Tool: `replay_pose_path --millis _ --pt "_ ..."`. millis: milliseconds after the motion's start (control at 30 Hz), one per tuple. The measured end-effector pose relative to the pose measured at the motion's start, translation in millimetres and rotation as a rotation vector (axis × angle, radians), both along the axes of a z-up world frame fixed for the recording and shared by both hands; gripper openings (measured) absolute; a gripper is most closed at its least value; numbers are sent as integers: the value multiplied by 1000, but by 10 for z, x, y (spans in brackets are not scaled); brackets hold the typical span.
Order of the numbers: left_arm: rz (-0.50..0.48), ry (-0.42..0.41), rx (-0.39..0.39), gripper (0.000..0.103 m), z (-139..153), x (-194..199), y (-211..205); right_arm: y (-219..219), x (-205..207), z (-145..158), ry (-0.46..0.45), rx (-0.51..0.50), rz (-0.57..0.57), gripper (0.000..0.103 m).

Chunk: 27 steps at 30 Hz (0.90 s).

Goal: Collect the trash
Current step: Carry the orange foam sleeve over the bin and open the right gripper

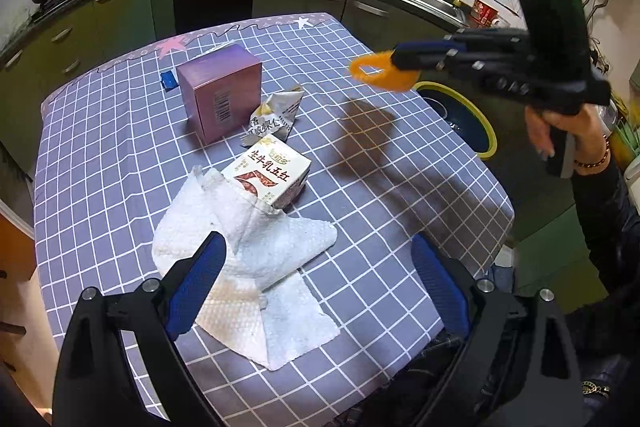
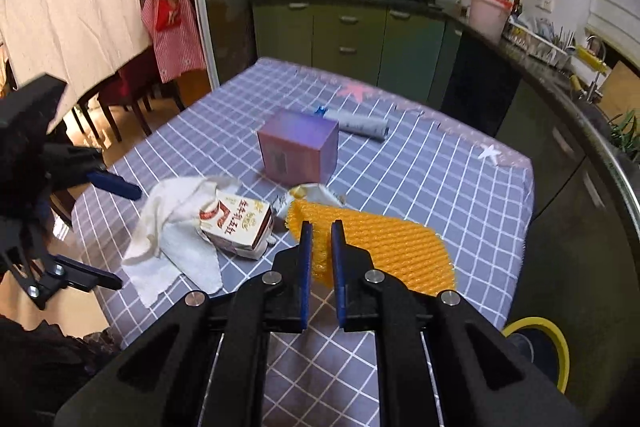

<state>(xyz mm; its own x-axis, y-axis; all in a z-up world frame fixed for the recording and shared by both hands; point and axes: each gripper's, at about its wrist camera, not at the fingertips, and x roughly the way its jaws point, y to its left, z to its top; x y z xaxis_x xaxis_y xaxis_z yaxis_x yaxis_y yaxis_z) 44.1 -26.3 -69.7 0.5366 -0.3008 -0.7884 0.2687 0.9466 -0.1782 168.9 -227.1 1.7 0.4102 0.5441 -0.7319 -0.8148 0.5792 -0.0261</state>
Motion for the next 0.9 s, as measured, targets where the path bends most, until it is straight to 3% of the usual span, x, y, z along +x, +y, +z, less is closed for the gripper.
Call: replay_pose_path --millis 233,600,700,900 --pt "-5 -16 3 89 49 -36 -8 -333 -38 314 -58 29 -65 10" --pt "-36 -17 5 89 64 -8 -131 -1514 161 606 -120 40 -344 9" --pt "-46 -20 9 89 81 15 -186 -1829 249 548 -111 29 -413 9" --pt "-66 -21 21 89 96 30 -314 -2281 543 95 -23 -11 -491 9"
